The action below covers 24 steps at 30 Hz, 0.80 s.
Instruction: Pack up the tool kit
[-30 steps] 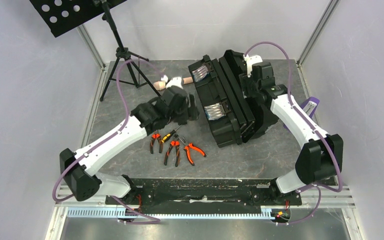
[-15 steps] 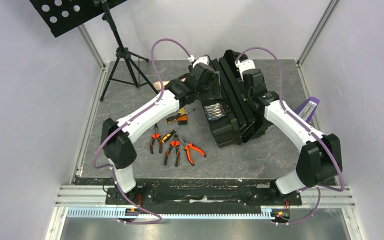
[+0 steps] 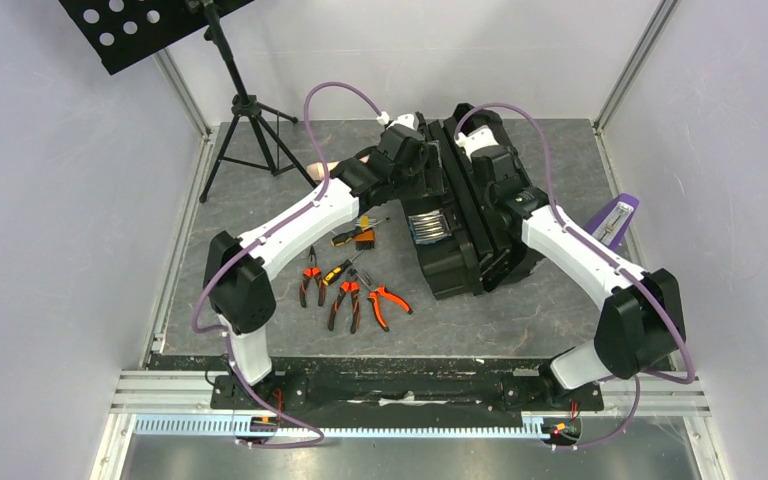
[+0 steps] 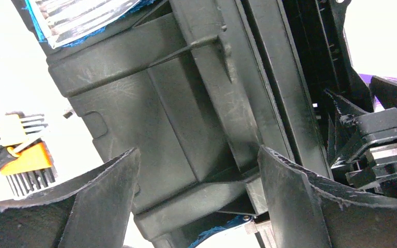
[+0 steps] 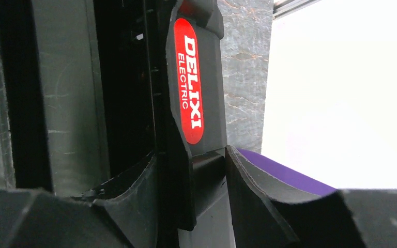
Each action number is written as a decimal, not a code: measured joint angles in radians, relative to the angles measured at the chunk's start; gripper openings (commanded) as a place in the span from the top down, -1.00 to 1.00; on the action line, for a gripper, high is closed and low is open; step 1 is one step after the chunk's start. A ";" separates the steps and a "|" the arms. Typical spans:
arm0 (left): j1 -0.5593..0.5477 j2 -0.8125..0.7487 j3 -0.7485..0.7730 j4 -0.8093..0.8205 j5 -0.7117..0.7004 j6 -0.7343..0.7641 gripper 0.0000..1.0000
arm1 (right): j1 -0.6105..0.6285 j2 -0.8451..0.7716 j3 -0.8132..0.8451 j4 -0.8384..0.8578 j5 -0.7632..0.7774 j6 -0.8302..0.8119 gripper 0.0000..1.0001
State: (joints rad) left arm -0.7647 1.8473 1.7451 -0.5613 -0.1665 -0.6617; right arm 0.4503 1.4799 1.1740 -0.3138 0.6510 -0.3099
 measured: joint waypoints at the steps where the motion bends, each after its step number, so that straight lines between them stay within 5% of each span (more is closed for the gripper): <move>1: 0.004 -0.004 -0.015 0.014 0.014 -0.006 -0.84 | 0.006 -0.003 0.001 -0.012 0.009 -0.016 1.00; 18: 0.040 -0.132 -0.227 0.165 0.117 -0.105 -0.85 | 0.180 -0.031 0.116 -0.084 0.183 -0.262 1.00; 24: 0.048 -0.146 -0.279 0.234 0.123 -0.135 -0.77 | 0.190 -0.139 0.225 0.069 0.322 -0.354 1.00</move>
State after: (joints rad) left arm -0.7170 1.7008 1.4662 -0.3271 -0.0433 -0.7963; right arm 0.6403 1.3407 1.3991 -0.2447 0.9726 -0.6640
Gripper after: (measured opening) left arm 0.907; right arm 0.009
